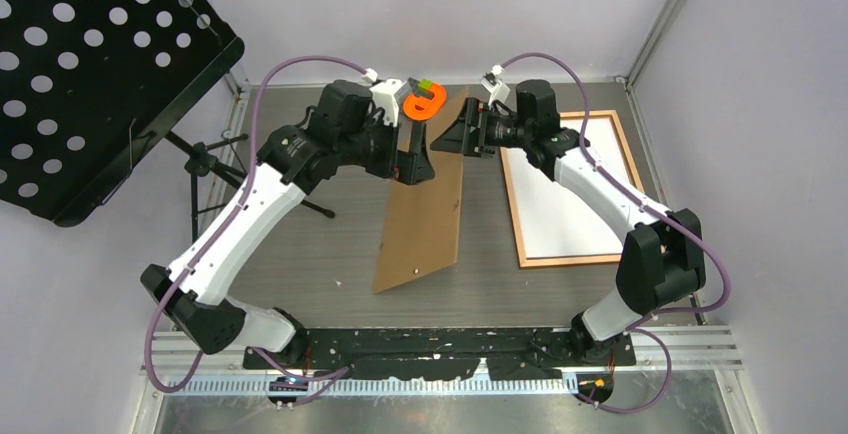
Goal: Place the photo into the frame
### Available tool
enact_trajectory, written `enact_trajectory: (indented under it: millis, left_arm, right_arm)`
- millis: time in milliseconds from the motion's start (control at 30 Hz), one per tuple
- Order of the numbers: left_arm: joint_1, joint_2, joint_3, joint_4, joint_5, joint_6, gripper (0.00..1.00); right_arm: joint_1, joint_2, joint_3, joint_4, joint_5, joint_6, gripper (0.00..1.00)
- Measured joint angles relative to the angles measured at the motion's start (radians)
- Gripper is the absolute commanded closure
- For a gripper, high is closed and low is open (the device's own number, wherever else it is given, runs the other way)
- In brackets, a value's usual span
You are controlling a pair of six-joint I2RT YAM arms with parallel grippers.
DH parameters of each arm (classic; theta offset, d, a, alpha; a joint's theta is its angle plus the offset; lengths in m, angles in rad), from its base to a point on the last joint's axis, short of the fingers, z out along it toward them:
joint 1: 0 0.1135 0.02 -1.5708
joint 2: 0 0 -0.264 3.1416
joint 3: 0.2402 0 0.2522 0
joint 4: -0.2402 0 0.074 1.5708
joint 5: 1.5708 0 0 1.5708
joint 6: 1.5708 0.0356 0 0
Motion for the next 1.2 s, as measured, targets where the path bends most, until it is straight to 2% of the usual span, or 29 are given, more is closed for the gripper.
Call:
enact_trajectory:
  millis: [200, 267, 533, 667, 700, 967, 1200]
  left_arm:
    - [0.001, -0.041, 0.000, 0.005, 0.025, 0.000, 0.01]
    - [0.007, -0.050, 0.000, 0.005, 0.033, 0.000, 0.01]
    - [0.105, -0.106, -0.064, 0.028, 0.077, 0.021, 0.00]
    - [0.179, -0.130, -0.159, 0.050, 0.109, 0.034, 0.01]
    - [0.198, -0.132, -0.186, 0.054, 0.116, 0.042, 0.00]
    - [0.314, -0.116, -0.369, 0.109, 0.156, 0.089, 0.01]
    - [0.323, -0.084, -0.393, 0.169, 0.184, 0.111, 0.02]
  right_arm:
    - [0.000, 0.000, -0.039, -0.003, 0.022, -0.019, 0.01]
    - [0.000, 0.000, -0.059, -0.003, 0.027, -0.025, 0.07]
    - [0.000, 0.049, -0.102, 0.018, 0.040, -0.067, 0.67]
    - [-0.003, 0.129, -0.102, 0.027, 0.042, -0.095, 0.89]
    - [-0.004, 0.146, -0.102, 0.026, 0.043, -0.101, 0.92]
    - [-0.046, 0.185, -0.090, -0.002, 0.017, -0.093, 0.94]
    - [-0.185, 0.052, -0.137, -0.053, 0.002, -0.128, 0.94]
